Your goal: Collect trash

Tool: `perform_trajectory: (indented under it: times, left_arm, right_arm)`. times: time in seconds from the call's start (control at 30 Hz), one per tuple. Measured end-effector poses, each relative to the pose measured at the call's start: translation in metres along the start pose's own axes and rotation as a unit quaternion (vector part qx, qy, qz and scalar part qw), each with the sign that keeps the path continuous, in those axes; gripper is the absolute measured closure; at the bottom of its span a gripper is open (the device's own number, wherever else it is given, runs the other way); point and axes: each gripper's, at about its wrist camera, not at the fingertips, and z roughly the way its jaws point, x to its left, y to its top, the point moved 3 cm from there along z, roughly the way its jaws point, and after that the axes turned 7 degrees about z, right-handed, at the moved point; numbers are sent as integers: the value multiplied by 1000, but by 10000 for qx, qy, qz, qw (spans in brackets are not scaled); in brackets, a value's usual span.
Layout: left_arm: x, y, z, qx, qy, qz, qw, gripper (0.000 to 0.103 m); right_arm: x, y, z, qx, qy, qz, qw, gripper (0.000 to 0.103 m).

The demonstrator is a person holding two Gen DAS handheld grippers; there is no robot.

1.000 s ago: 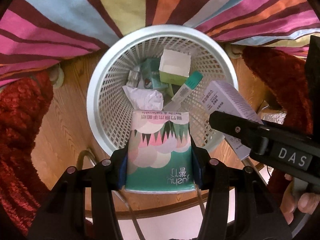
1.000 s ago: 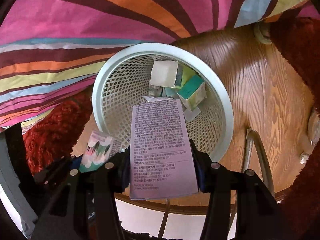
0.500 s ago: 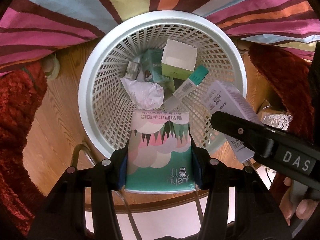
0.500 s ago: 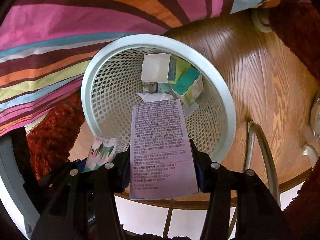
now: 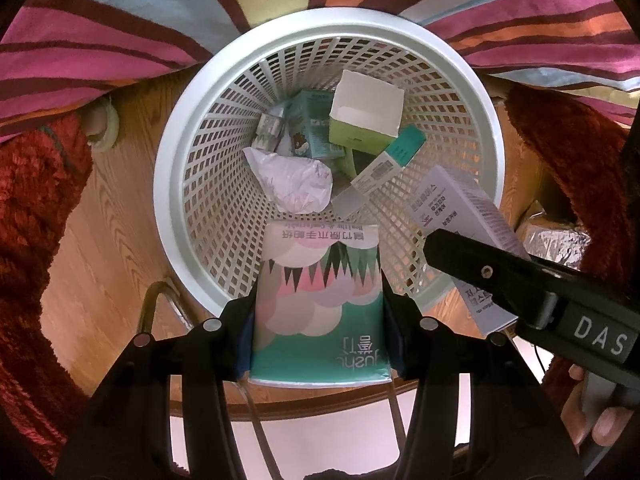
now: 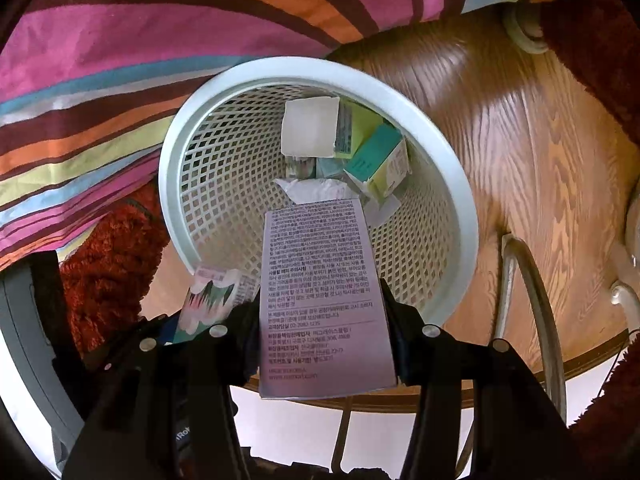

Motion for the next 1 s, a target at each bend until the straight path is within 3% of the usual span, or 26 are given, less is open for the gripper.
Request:
perform_trajectory:
  times: [0.2,0.27,0.33,0.37,0.4,0.43,0.67,1.0]
  left_arm:
    - [0,0,3,48,-56,-5,10000,50]
    - [-1,0,6,113,-53,-1,9999,23]
    - [0,0,7,145,-10,-38,9999,18]
    - [1,0,8,153,8,-50,9999,18]
    - [2,0,9,167,38,-72,9998,17]
    - [6,0,11,213,68,-157,9996,14]
    - [9,0,10,200,89,-311,9993,14]
    - [5,-1,6,102,145,-215,9996,14]
  right_arm:
    - [1,0,1,-3,-3,-36,10000,55]
    - [1,0,0,6,-1,-50,10000,55]
    - [1,0,2,67,17,-83,9999,51]
    - [2,-1,4,122,42,-91,9999,44]
    - [3,-1,7,187,36,-91,9998,19]
    - [2,-2,9,227,-39,-95,9997,7]
    - [-4,4,4,-91,-93,92,9999,7]
    - [-5,2,1,-58,-198,16,9998,7]
